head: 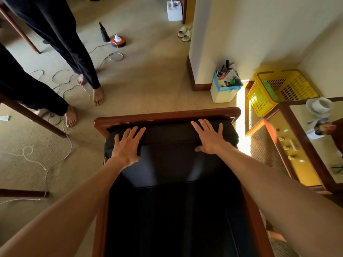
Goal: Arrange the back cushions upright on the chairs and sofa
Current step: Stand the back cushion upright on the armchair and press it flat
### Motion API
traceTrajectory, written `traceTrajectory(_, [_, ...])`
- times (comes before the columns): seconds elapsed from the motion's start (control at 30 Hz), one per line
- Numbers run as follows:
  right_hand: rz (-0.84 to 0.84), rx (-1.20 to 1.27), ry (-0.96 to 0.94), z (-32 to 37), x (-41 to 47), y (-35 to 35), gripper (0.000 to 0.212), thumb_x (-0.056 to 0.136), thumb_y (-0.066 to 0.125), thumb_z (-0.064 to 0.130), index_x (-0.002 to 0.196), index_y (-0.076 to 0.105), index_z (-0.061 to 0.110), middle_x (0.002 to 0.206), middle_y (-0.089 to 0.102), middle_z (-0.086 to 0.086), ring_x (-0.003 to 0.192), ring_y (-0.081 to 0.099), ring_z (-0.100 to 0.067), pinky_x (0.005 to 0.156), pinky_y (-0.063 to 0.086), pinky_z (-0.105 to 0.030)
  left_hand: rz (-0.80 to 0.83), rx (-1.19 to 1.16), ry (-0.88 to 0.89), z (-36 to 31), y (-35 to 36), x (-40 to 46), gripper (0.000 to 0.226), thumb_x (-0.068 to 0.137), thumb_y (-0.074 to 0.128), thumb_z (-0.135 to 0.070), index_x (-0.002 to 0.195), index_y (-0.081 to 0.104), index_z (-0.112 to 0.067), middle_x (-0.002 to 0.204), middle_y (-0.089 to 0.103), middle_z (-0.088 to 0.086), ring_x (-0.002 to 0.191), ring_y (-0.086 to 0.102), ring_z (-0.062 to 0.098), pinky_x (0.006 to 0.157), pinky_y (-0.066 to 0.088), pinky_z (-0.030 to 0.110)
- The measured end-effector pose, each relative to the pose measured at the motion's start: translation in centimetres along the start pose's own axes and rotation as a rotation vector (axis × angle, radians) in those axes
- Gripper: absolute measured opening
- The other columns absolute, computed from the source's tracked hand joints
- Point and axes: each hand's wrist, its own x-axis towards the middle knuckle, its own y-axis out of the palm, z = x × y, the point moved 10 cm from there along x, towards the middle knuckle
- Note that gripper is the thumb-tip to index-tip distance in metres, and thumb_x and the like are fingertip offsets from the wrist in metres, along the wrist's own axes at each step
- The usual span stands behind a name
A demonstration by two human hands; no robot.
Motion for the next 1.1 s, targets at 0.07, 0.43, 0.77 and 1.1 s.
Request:
traceTrajectory(0.07, [0.008, -0.026, 0.024, -0.5, 0.3, -0.3, 0.127, 0.069, 0.088, 0.031, 0.157, -0.004, 0.028, 0.165, 0.001, -0.007, 0.152, -0.008, -0.025, 0.113, -0.003, -0.067, 0.036, 0.017, -0.033, -0.2, 0.4, 0.5, 0.13, 0.065, 0.088, -0.03, 0.156, -0.005, -0.024, 0.163, 0.005, 0.004, 0.151, 0.001, 0.027, 0.116, 0.012, 0.061])
traceTrajectory(0.43, [-0.395, -0.138, 0.036, -2.7, -8.4, 1.0, 0.105, 0.049, 0.085, 0.048, 0.141, 0.04, 0.026, 0.131, 0.048, -0.007, 0.127, 0.045, -0.028, 0.104, 0.026, -0.069, -0.123, 0.116, 0.171, -3.6, -1.9, -1.7, 0.085, 0.049, 0.079, -0.036, 0.126, 0.043, -0.023, 0.109, 0.053, -0.011, 0.104, 0.046, 0.018, 0.085, 0.03, 0.046])
traceTrajectory(0.77, [-0.405, -0.14, 0.044, 0.6, -7.9, 2.5, 0.109, 0.067, 0.083, 0.016, 0.156, 0.019, 0.017, 0.16, 0.019, -0.017, 0.151, 0.012, -0.035, 0.108, -0.004, -0.073, -0.091, 0.044, -0.014, -0.8, 0.0, -1.8, 0.111, 0.067, 0.079, -0.029, 0.155, 0.012, -0.02, 0.154, 0.02, 0.008, 0.144, 0.018, 0.028, 0.11, 0.026, 0.054])
traceTrajectory(1.1, [-0.153, -0.068, 0.089, 0.0, -4.5, 2.2, 0.123, 0.076, 0.077, 0.034, 0.154, -0.017, 0.028, 0.163, -0.022, -0.004, 0.148, -0.025, -0.027, 0.107, -0.013, -0.071, -0.024, 0.013, 0.014, -3.7, 2.4, -1.9, 0.123, 0.075, 0.074, -0.038, 0.153, -0.019, -0.023, 0.163, -0.017, 0.005, 0.149, -0.019, 0.03, 0.118, -0.005, 0.06])
